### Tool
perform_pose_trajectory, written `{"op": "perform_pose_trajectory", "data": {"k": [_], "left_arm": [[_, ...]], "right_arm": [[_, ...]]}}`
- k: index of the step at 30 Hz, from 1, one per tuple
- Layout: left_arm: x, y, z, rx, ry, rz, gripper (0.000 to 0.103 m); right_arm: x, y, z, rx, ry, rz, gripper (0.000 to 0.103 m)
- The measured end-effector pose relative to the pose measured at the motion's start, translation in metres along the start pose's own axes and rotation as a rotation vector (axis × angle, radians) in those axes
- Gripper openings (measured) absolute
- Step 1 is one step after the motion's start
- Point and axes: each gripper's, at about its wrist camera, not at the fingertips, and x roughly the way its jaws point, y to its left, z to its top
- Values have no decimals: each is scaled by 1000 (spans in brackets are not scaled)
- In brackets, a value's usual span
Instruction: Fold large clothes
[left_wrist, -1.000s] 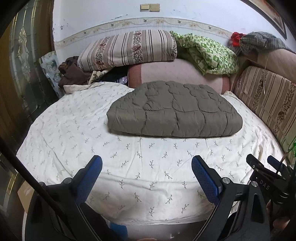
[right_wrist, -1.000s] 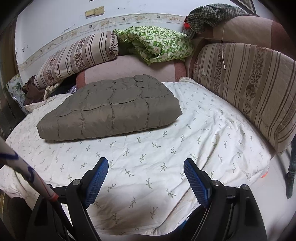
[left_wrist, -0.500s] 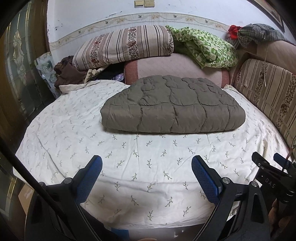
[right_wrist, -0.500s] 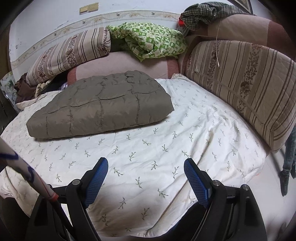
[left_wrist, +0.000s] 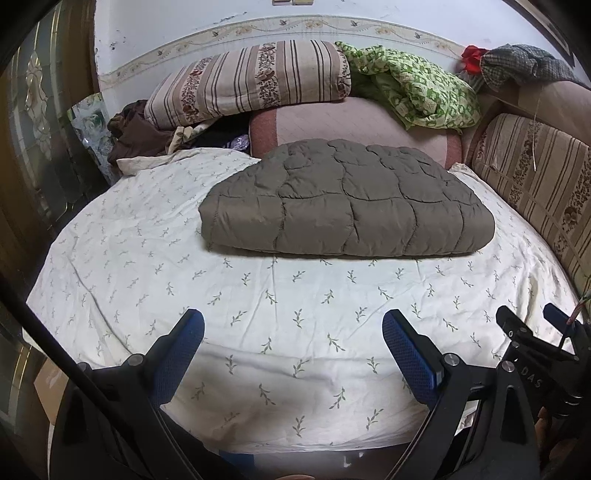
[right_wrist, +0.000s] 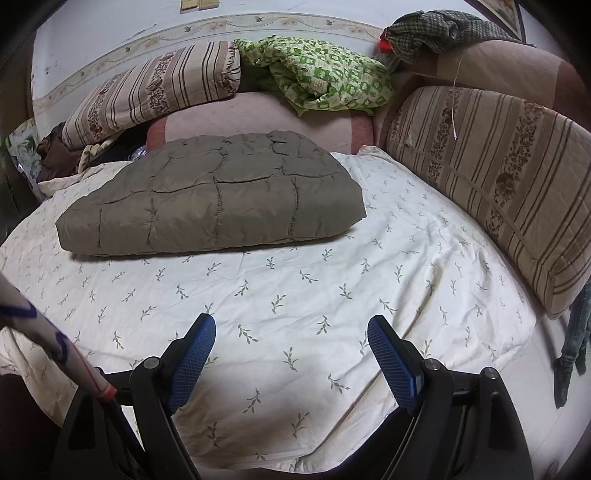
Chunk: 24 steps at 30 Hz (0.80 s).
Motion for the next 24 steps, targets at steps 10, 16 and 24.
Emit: {"op": "perform_pose_trajectory", "data": {"k": [10,16,24], "left_arm": [[1,-6,0,-4,-9,-39,97],[-6,9,0,-28,-25,-3,97],[-23,28,-2,-66,-47,65,97]], "right_arm": [[-13,2,4,-20,-19,-38,89],[-11,20,2,-62,-6,-14,89],[-13,30,22,-58,-3,45,89]]}}
